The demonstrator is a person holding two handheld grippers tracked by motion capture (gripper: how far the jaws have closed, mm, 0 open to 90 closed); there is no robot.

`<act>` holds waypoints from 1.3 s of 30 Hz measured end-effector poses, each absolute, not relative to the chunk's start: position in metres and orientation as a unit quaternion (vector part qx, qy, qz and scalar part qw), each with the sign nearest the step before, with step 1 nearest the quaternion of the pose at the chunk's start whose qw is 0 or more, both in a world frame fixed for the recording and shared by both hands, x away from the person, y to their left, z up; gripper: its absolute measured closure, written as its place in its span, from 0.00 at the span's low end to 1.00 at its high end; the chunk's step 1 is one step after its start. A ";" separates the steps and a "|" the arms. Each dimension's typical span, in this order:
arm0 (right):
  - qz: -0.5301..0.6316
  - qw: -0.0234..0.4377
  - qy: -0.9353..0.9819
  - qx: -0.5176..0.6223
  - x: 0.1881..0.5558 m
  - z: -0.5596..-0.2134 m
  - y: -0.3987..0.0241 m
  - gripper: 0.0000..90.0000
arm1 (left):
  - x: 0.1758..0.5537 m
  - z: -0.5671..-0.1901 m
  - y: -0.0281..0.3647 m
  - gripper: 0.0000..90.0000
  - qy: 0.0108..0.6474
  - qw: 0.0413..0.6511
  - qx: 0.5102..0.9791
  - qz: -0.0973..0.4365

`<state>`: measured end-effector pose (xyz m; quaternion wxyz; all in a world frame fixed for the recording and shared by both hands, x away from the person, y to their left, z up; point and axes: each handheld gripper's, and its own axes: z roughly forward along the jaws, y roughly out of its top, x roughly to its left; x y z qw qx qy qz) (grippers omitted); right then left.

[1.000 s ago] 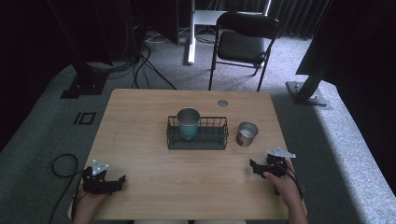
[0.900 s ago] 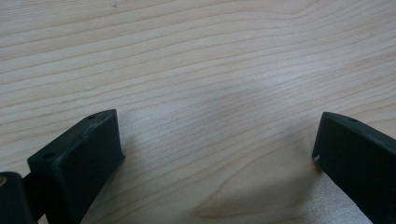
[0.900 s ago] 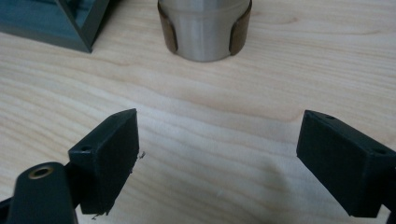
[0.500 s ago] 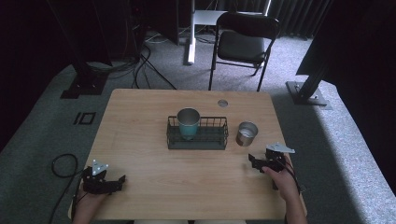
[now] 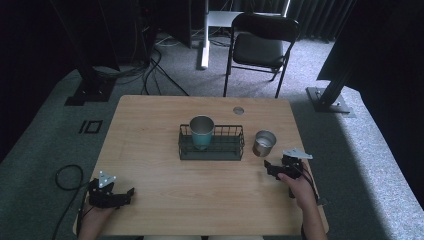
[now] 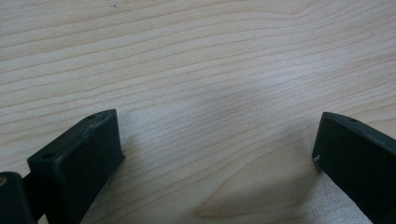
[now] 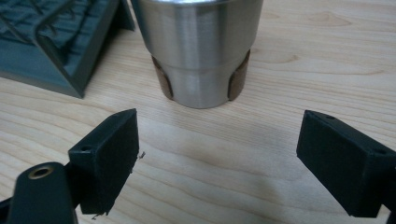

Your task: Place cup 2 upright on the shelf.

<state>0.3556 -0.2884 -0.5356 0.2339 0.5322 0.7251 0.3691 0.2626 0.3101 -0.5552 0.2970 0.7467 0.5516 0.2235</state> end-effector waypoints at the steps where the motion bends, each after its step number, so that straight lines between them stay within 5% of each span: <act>1: 0.368 0.233 0.724 0.535 0.357 -0.535 -0.288 0.14 | 0.263 -0.555 0.310 0.02 0.552 0.297 0.747 0.223; 39: 0.417 0.261 0.695 0.525 0.392 -0.524 -0.266 0.14 | 0.263 -0.555 0.310 0.02 0.552 0.297 0.746 0.223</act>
